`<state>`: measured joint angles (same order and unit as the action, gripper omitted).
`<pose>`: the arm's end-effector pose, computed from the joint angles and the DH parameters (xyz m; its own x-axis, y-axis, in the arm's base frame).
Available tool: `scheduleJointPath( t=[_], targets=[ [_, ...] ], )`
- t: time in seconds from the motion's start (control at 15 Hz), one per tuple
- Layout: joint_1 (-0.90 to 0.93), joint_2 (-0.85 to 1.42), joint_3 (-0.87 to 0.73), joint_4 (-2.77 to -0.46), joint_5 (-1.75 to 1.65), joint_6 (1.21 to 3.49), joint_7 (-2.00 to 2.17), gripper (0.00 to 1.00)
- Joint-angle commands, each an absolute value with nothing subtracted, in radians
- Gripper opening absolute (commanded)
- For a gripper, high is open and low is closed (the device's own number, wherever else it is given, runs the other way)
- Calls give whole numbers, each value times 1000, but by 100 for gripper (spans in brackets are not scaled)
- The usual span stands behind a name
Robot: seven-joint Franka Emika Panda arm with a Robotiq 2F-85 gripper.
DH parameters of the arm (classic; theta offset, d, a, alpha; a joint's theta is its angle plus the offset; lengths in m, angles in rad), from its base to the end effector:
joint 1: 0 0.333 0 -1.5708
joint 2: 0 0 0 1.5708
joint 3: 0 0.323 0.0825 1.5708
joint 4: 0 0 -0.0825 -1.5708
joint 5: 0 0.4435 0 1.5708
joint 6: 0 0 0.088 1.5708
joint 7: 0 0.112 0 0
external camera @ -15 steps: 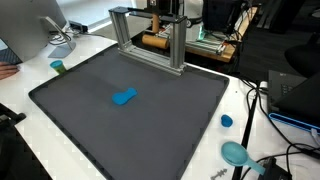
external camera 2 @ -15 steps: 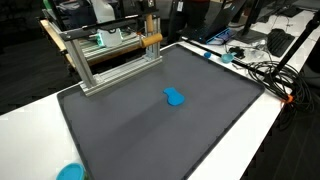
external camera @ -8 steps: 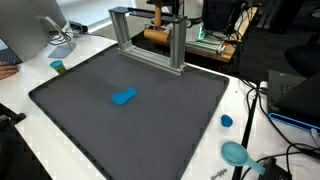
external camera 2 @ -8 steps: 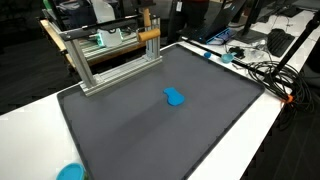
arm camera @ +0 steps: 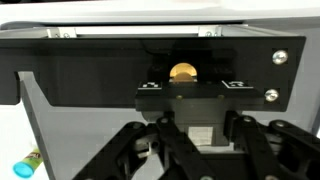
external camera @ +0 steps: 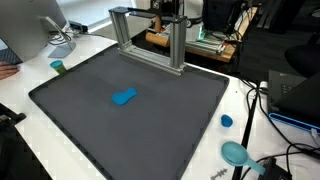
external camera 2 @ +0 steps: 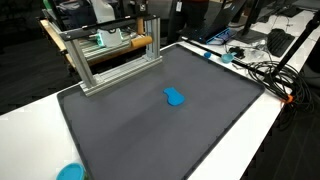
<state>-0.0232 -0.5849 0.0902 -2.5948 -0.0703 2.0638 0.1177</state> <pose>0.4205 0.0226 0.4263 0.9976 -0.0292 0.0622 -0.0358 -0.9937 0.1065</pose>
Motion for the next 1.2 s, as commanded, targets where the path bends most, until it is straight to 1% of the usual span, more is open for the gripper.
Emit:
scheduleJointPath(
  t=[0.0, 0.2, 0.27, 0.33, 0.6, 0.67, 0.87, 1.07, 1.13],
  targets=[
    [-1, -624, 67, -2607, -53, 2020, 97, 22],
    [7, -636, 52, -2613, -29, 1999, 89, 22],
    [9, -636, 47, -2613, -19, 1993, 92, 72],
    [9, -639, 44, -2615, -14, 1988, 94, 73],
    [3, -678, 35, -2627, 2, 1990, 102, 98],
    [-7, -709, 34, -2636, -5, 2000, 110, 100],
    [-21, -864, 16, -2679, -20, 2045, 100, 100],
    [-18, -1018, 11, -2695, -52, 2032, 47, 100],
    [-24, -874, 22, -2634, -31, 2026, 80, 100]
  ],
)
